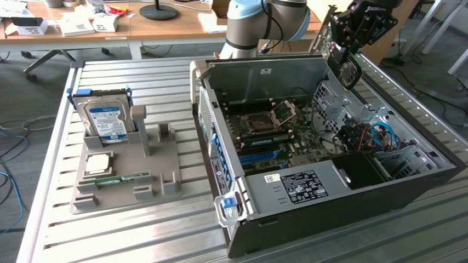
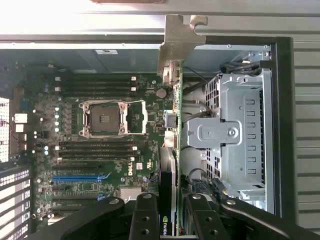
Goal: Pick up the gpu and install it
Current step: 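Insert the gpu into the slot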
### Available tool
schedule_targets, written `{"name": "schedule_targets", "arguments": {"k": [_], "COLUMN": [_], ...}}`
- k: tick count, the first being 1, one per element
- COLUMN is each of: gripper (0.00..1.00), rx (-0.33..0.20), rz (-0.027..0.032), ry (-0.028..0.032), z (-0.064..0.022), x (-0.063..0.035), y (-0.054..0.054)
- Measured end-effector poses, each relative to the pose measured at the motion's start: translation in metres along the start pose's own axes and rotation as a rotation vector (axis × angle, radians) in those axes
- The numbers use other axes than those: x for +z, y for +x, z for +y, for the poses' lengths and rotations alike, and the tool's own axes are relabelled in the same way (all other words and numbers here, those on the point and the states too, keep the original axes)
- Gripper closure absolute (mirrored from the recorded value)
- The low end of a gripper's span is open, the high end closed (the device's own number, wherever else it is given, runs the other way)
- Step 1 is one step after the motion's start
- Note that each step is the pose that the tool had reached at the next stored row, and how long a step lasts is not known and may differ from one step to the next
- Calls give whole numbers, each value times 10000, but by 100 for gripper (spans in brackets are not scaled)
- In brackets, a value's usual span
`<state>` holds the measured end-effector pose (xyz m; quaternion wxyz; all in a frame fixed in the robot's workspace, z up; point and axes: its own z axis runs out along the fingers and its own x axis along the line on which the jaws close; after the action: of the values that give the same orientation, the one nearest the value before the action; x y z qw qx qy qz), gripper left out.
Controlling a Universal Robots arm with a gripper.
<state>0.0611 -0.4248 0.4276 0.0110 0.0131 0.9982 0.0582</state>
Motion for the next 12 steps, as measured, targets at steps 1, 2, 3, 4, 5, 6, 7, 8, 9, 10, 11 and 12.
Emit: {"name": "schedule_targets", "arguments": {"k": [1, 2, 3, 4, 5, 6, 7, 8, 9, 10, 11, 12], "gripper": [74, 74, 74, 74, 74, 74, 74, 74, 74, 74, 74, 74], "rx": [-58, -121, -191, -269, -350, -439, -526, -615, -711, -806, -907, -1010], "rz": [6, 14, 22, 31, 41, 51, 62, 72, 83, 95, 106, 118], "ry": [-1, -2, -3, -6, -7, -10, -11, -12, -15, -16, -18, -21], "z": [0, 0, 0, 0, 0, 0, 0, 0, 0, 0, 0, 0], "x": [0, 0, 0, 0, 0, 0, 0, 0, 0, 0, 0, 0], "y": [0, 1, 2, 3, 4, 5, 6, 7, 8, 9, 9, 10]}}
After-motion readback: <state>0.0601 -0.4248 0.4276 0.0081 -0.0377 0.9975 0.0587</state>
